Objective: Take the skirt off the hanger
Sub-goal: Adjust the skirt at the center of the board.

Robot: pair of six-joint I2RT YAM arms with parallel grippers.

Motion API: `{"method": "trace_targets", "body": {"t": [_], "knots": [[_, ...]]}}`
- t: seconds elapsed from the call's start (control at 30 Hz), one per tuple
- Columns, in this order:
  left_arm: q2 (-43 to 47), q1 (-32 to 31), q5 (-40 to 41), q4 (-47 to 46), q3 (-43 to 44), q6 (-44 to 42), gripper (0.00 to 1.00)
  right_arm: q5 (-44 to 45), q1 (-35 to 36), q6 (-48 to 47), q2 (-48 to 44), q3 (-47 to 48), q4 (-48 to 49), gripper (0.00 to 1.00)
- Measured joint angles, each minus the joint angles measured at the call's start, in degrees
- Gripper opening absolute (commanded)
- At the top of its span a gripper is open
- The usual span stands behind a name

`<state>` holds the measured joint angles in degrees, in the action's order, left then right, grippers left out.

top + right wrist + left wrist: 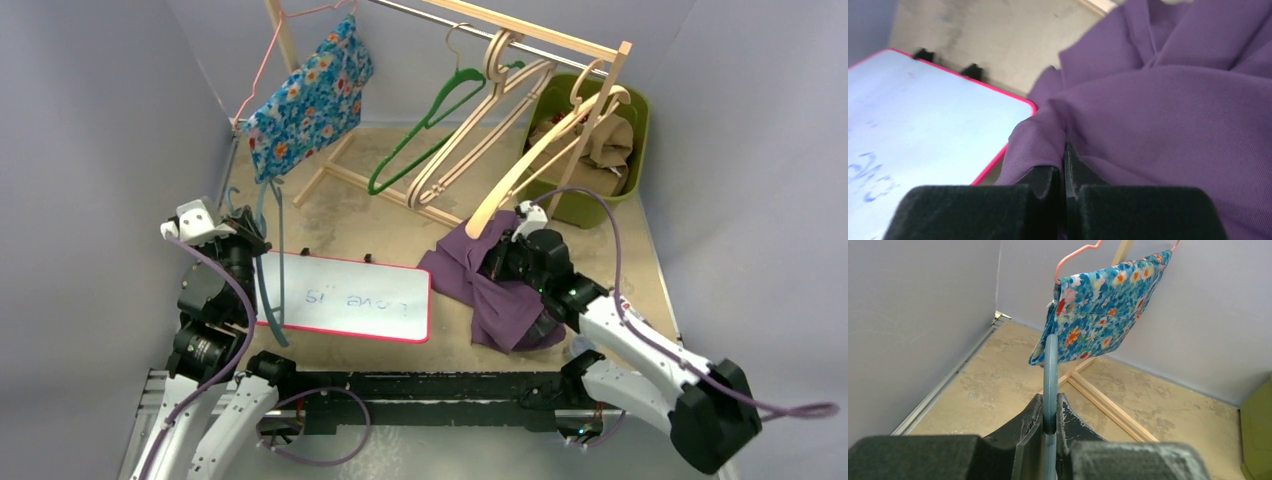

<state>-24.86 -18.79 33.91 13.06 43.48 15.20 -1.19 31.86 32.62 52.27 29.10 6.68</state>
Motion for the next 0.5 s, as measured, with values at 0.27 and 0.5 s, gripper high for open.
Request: {"method": "trace_targets", "body": {"t": [0.27, 0.5], "knots": [[0.2, 0.0, -0.2, -0.2, -0.2, 0.0, 0.00, 4.6, 0.1, -1.2, 11.2, 9.0, -10.3, 0.99], [0.6, 0.0, -0.3, -0.2, -0.3, 0.0, 0.00, 5.7, 1.8, -1.2, 10.6, 9.1, -13.7, 0.99]]}}
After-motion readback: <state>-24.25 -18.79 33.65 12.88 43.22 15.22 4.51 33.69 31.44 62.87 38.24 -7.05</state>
